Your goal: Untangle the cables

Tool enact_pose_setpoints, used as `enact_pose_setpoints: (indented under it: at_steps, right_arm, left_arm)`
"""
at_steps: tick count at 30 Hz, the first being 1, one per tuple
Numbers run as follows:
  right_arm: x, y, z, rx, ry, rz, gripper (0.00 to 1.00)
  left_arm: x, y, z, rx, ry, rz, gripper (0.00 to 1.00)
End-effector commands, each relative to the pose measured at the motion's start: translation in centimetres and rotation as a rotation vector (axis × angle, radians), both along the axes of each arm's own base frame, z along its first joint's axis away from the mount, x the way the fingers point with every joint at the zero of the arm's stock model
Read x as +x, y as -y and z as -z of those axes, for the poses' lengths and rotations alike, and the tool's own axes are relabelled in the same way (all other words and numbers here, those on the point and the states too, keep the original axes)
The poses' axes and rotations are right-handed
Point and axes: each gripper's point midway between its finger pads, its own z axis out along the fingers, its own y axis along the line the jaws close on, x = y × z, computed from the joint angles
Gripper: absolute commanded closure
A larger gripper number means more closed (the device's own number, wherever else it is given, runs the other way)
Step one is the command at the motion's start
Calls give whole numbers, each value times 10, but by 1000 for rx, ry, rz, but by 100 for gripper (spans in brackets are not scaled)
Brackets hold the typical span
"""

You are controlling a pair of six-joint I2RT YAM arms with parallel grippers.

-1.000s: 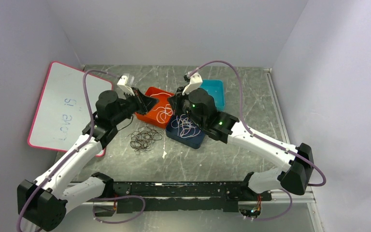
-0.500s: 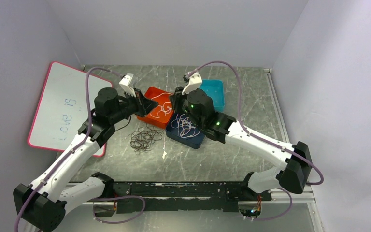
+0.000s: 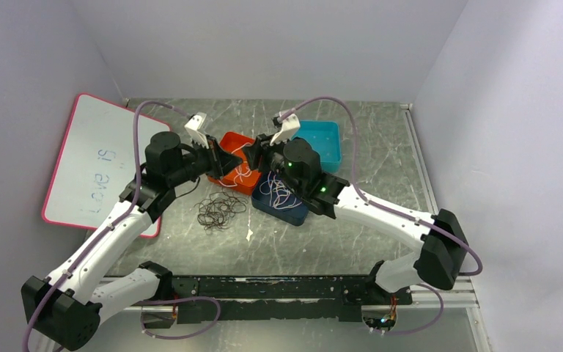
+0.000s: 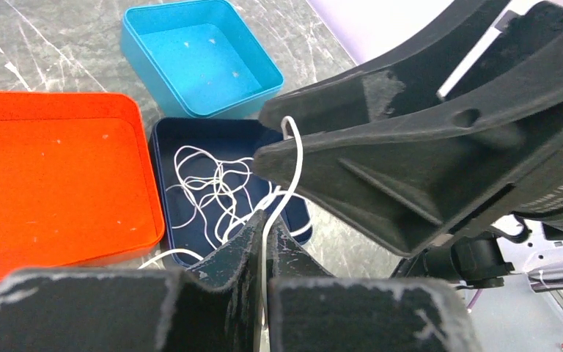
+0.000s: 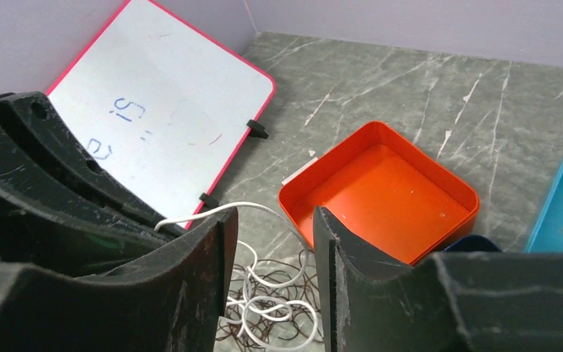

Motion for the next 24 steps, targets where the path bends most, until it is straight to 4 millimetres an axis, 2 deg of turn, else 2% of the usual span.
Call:
enact_pose_setpoints:
  at_steps: [1,8,13,16,19,20,24]
  right_arm:
    - [12,-7,4,29,11,27,54]
    - [40,5,19,68,8,150,54]
    - [68,31,34,94,-32,258,56]
    - [81,50,42,104,-55,284,61]
    - [88,66,39,105,-49,291,66]
    - [86,72,50,82,-60,294,67]
    - [87,93,58,36,-63,319,67]
  left_arm:
    - [-8,7,-26,-38,50,60,93]
    - [-18,11,-40,-58,71,115,93]
    - [-21,7,-45,-45,74,105,93]
    - [-22,2,-46,-32,77,79,93]
    - [-22,-5,-42,-14,74,41,93]
    - [-22,-7,-41,-10,70,29,93]
    - [-21,-12,-36,8,57,2,93]
